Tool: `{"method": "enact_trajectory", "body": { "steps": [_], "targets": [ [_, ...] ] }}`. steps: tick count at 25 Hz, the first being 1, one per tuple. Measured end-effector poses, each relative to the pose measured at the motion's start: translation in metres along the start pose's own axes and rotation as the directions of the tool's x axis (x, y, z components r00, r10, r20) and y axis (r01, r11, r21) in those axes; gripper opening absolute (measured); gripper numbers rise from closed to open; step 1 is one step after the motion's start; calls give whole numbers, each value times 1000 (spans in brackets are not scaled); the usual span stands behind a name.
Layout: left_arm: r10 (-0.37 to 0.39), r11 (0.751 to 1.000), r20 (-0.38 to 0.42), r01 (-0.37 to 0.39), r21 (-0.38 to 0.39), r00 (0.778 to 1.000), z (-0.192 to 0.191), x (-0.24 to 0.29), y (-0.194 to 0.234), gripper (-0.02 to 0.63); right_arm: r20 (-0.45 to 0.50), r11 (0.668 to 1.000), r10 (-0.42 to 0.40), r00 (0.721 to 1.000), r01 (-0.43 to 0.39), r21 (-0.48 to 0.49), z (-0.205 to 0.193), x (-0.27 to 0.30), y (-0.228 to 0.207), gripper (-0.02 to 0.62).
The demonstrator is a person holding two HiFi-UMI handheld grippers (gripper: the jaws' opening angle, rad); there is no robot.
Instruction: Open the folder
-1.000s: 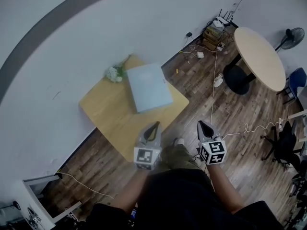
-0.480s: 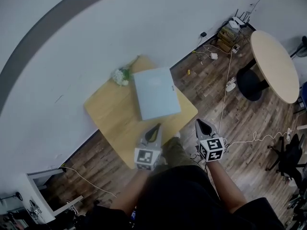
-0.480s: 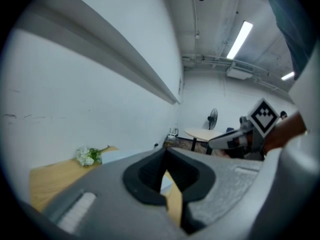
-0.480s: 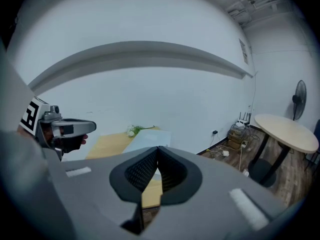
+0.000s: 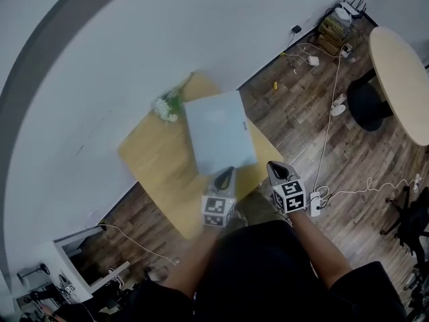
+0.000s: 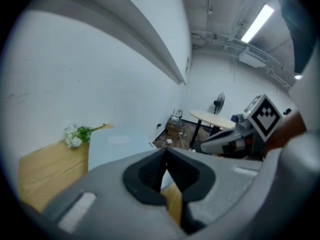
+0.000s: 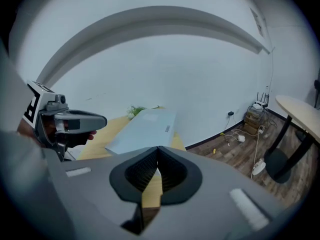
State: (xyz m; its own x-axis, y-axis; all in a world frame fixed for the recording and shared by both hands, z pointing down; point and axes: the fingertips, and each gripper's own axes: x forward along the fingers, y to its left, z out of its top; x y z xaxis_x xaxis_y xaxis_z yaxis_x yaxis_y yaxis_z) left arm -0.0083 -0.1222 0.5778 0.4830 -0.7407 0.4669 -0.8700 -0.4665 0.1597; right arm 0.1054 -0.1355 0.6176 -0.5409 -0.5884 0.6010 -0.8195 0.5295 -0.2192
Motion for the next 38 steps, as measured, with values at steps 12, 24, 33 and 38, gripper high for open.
{"method": "enact_trajectory", "body": {
  "steps": [12, 24, 33, 38],
  "targets": [
    [-81, 994, -242, 98, 59, 967, -55, 95, -5, 32, -162, 987, 157, 974, -150, 54, -32, 87, -32, 3],
    [-130, 965, -366, 202, 165, 922, -90, 130, -15, 130, -222, 970, 243, 944, -232, 74, -39, 125, -40, 76],
    [-95, 919, -447, 251, 303, 889, -108, 142, -21, 199, -231, 962, 269, 935, -252, 102, -38, 132, -42, 109],
    [-48, 877, -470, 263, 403, 881, -112, 142, -24, 201, -254, 964, 267, 930, -258, 71, -46, 133, -36, 97]
  ]
}}
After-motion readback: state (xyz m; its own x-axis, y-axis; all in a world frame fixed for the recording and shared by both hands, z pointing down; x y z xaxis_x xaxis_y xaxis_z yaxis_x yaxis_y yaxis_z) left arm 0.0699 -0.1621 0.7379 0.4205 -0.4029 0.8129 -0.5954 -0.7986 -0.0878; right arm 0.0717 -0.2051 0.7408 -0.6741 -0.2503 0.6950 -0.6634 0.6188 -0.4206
